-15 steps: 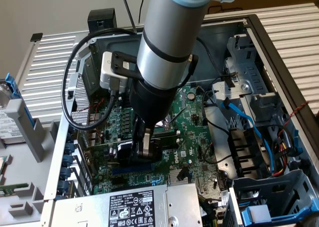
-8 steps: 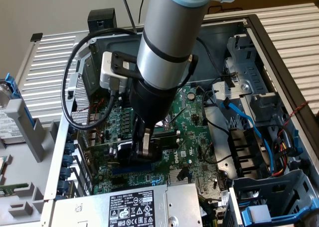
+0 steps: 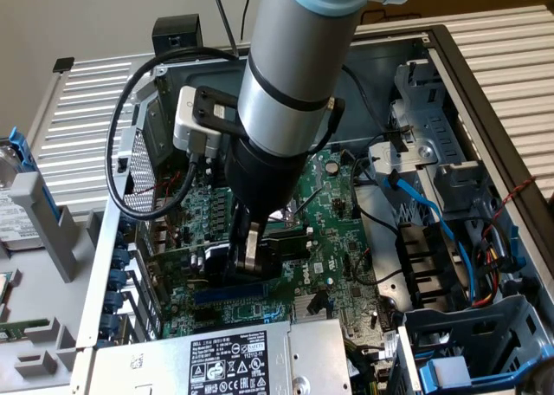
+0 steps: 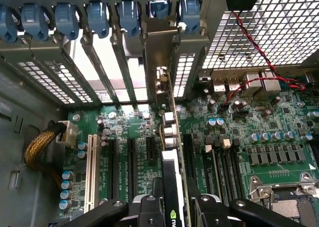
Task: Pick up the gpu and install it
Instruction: 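Insert the gpu into the slot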
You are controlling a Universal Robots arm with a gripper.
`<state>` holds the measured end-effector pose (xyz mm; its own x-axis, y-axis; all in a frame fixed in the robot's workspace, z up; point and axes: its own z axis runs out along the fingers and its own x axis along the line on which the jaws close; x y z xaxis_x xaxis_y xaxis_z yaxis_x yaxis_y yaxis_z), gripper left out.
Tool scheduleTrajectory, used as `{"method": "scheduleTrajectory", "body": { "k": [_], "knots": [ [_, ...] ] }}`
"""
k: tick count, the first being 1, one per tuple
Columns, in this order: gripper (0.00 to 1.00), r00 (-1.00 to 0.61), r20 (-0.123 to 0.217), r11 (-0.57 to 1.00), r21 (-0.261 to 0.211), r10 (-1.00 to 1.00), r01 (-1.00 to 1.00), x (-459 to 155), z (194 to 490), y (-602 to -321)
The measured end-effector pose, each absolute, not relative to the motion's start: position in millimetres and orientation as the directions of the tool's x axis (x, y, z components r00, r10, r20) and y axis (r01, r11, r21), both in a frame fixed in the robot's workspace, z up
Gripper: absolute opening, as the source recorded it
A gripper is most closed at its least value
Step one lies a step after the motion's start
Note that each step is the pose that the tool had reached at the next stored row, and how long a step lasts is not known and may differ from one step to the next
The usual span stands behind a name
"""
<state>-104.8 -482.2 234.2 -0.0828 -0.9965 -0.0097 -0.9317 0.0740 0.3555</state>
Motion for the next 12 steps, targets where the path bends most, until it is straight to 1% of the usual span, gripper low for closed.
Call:
{"method": "scheduleTrajectory", "body": {
  "k": [6, 12],
  "knots": [
    [0.29, -0.048, -0.010, 0.041, 0.356, -0.999, -0.934, -104.8, 234.2, -482.2],
    [0.29, -0.047, -0.010, 0.040, 0.356, -0.999, -0.933, -102.5, 234.2, -482.4]
  ]
}}
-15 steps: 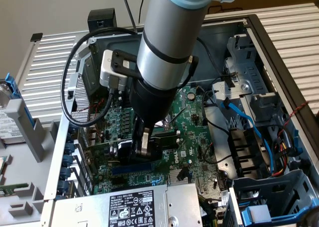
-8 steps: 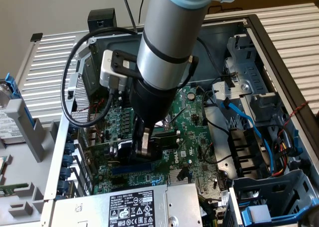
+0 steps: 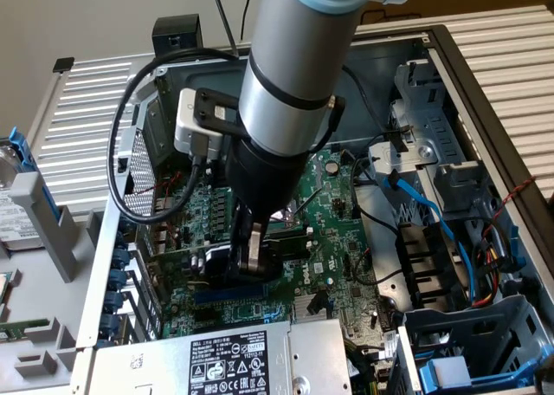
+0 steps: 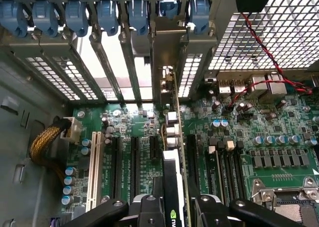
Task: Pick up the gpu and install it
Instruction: 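Insert the gpu into the slot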
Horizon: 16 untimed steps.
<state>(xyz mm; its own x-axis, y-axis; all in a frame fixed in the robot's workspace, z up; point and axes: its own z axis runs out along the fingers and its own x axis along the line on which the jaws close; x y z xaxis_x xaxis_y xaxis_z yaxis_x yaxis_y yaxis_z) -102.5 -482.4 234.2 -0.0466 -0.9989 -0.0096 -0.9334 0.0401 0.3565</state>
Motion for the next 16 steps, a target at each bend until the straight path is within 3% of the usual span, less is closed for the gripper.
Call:
{"method": "scheduleTrajectory", "body": {
  "k": [16],
  "knots": [
    [0.29, -0.063, -0.008, 0.055, 0.377, -0.998, -0.925, -99.0, 240.0, -483.6]
  ]
}}
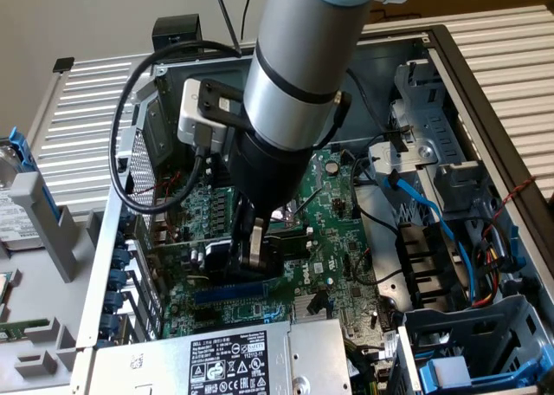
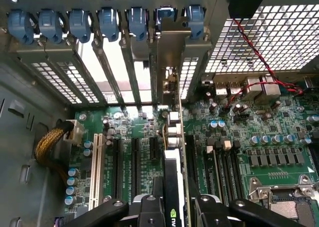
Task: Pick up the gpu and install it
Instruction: 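Insert the gpu into the slot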
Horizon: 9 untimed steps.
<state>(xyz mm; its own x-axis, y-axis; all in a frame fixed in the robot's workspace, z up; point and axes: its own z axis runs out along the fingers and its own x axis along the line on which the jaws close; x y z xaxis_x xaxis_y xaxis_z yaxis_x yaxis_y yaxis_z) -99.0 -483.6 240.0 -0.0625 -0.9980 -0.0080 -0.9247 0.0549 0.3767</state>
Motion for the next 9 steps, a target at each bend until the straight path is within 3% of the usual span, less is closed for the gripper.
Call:
{"method": "scheduleTrajectory", "body": {
  "k": [9],
  "knots": [
    [0.29, -0.089, -0.008, 0.079, 0.378, -0.996, -0.923, -98.9, 240.1, -484.2]
  ]
}}
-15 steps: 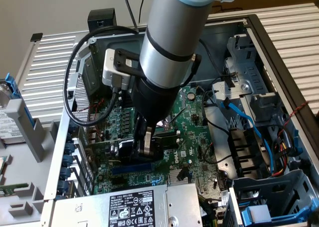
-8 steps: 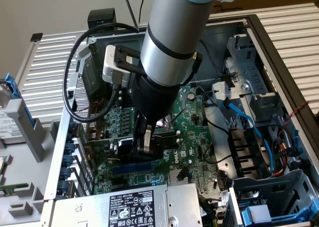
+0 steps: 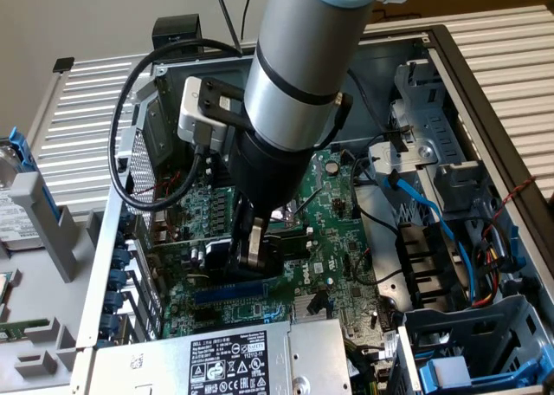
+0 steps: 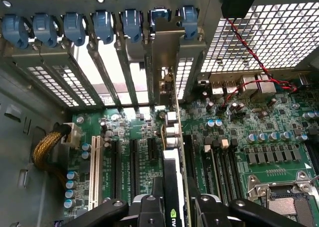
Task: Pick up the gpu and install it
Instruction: 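Insert the gpu into the slot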
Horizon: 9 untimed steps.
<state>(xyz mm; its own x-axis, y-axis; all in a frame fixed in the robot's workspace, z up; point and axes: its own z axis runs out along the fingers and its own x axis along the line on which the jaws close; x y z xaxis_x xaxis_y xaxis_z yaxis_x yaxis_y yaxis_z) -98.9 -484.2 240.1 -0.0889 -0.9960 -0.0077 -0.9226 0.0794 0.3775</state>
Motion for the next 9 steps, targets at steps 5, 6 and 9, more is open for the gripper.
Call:
{"method": "scheduleTrajectory", "body": {
  "k": [5, 6, 9],
  "knots": [
    [0.29, -0.089, -0.007, 0.079, 0.382, -0.996, -0.921, -97.6, 240.8, -486.7],
    [0.29, -0.089, -0.007, 0.080, 0.384, -0.996, -0.920, -97.0, 241.2, -487.6],
    [0.29, -0.089, -0.006, 0.080, 0.394, -0.996, -0.916, -94.0, 243.4, -489.6]
  ]
}}
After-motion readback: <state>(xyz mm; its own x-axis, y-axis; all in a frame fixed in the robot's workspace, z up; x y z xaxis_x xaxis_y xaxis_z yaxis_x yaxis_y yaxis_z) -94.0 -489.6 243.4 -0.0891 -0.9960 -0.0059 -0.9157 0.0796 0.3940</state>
